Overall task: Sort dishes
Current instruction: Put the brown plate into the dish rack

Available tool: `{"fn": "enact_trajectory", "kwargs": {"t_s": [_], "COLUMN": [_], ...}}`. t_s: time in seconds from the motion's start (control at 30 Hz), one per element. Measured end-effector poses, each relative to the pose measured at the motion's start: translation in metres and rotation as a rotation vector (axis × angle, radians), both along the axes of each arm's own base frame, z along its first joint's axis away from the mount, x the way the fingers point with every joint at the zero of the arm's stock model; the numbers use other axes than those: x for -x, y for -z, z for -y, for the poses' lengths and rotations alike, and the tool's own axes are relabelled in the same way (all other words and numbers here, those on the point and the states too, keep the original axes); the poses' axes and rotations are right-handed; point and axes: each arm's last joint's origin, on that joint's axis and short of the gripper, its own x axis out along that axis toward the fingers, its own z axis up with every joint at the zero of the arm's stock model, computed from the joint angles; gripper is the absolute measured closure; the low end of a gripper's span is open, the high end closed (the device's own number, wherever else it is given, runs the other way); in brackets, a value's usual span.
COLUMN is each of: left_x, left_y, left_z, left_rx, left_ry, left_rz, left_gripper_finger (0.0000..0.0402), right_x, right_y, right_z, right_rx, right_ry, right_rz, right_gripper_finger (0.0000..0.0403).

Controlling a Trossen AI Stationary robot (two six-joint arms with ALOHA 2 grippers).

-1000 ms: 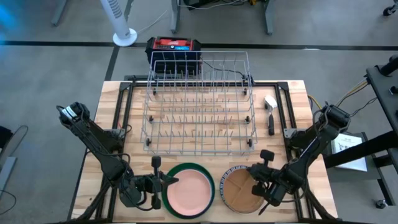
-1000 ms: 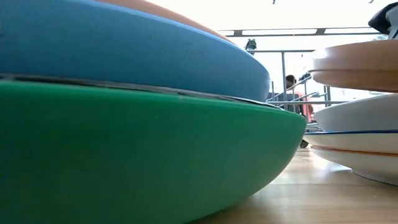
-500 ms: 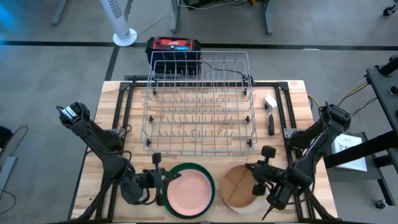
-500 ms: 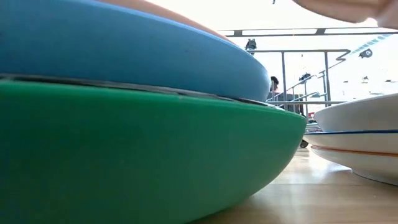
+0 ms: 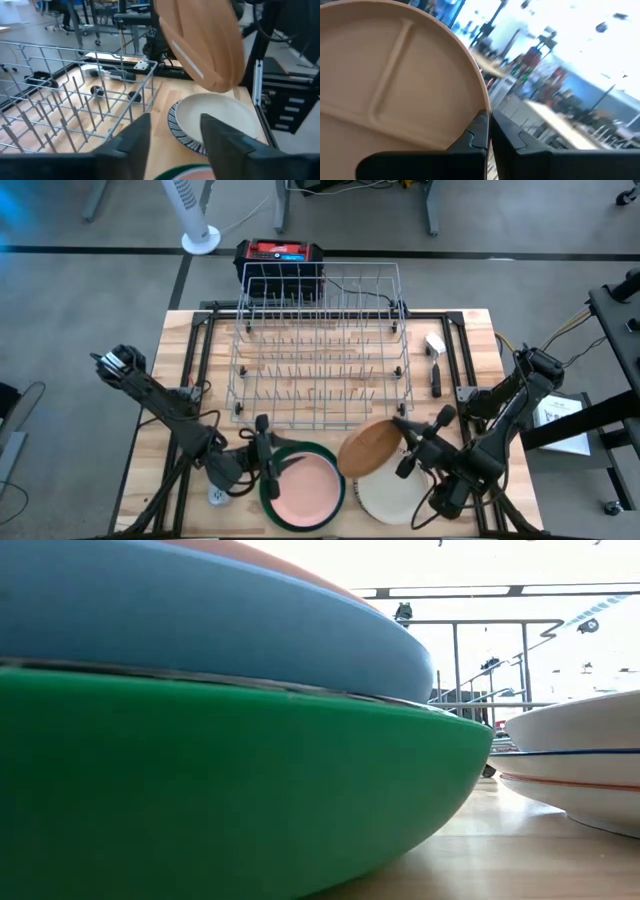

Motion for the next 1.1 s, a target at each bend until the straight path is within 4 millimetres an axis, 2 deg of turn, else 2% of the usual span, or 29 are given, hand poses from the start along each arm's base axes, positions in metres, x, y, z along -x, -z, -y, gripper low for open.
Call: {"fn": "enact_trajectory", "kwargs": {"t_s": [0.2, 0.37, 0.6, 0.83, 0.97, 1.1], "left_x": [-0.008, -0.010, -0.010, -0.009, -0.009, -0.009], "left_y": [0.001, 0.001, 0.001, 0.002, -0.008, -0.018], "left_z": [0.004, 0.005, 0.005, 0.005, 0.006, 0.006], "left_rx": [-0.032, -0.043, -0.046, -0.072, -0.131, -0.227], "left_ry": [0.007, 0.009, 0.009, 0.016, 0.027, 0.014], "left_rz": [0.040, 0.037, 0.033, 0.020, 0.005, -0.084], "left_gripper_finger": [0.0155, 0.0125, 0.0121, 0.0121, 0.0122, 0.0122], "right_x": [-0.012, -0.020, -0.037, -0.055, -0.061, -0.060], "right_y": [-0.004, -0.007, -0.023, -0.052, -0.073, -0.096], "right_z": [0.004, 0.010, 0.025, 0.045, 0.063, 0.086], "right_rx": [0.013, 0.038, 0.117, 0.207, 0.229, 0.190], "right_ry": [0.044, 0.079, 0.158, 0.248, 0.309, 0.354], "right_rz": [-0.002, -0.024, -0.101, -0.202, -0.239, -0.238], "right_gripper_finger": [0.0403, 0.0403, 0.0403, 0.0403, 0.0403, 0.0403]}}
